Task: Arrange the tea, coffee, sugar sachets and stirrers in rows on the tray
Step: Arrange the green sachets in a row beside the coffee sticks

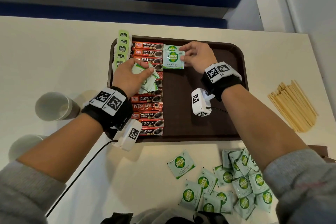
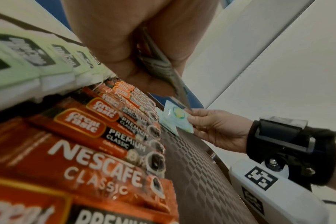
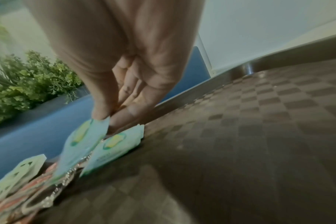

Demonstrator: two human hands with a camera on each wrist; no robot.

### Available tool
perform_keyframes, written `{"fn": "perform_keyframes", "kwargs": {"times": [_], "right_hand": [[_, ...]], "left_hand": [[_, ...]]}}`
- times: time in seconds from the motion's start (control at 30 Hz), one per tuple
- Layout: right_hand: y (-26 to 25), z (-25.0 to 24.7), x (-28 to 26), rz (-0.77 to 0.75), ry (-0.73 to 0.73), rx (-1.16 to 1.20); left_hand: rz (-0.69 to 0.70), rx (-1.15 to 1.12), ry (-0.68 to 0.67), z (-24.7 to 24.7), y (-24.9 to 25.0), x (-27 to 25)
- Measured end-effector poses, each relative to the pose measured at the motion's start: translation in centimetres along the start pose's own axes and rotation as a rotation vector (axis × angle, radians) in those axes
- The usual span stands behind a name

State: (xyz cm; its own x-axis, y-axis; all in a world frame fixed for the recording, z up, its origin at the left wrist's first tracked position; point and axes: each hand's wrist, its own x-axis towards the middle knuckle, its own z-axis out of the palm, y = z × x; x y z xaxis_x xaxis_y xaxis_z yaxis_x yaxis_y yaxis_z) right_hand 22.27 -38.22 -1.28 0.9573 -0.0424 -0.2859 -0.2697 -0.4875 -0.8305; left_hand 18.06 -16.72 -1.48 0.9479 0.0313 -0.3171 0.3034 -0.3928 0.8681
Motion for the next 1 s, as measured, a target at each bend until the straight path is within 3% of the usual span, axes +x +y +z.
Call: {"fn": "perform_keyframes", "kwargs": {"times": [0.37,0.63,1.0], "right_hand": [[1.4,1.0,1.2,0.079,0.117,-0.201],[0.8,0.6,1.3,0.026,0.145,-0.302],[0.9,0.9,1.4,0.025,0.144,-0.294]], "left_hand": [[-0.014,-0.003,0.005,-0.1,0.1,-0.2],[-0.025,-0.016,0.0,-0.1,0.3,-0.3],[-0.045,-0.019,-0.004,0.0,0.4,-0.5]]}}
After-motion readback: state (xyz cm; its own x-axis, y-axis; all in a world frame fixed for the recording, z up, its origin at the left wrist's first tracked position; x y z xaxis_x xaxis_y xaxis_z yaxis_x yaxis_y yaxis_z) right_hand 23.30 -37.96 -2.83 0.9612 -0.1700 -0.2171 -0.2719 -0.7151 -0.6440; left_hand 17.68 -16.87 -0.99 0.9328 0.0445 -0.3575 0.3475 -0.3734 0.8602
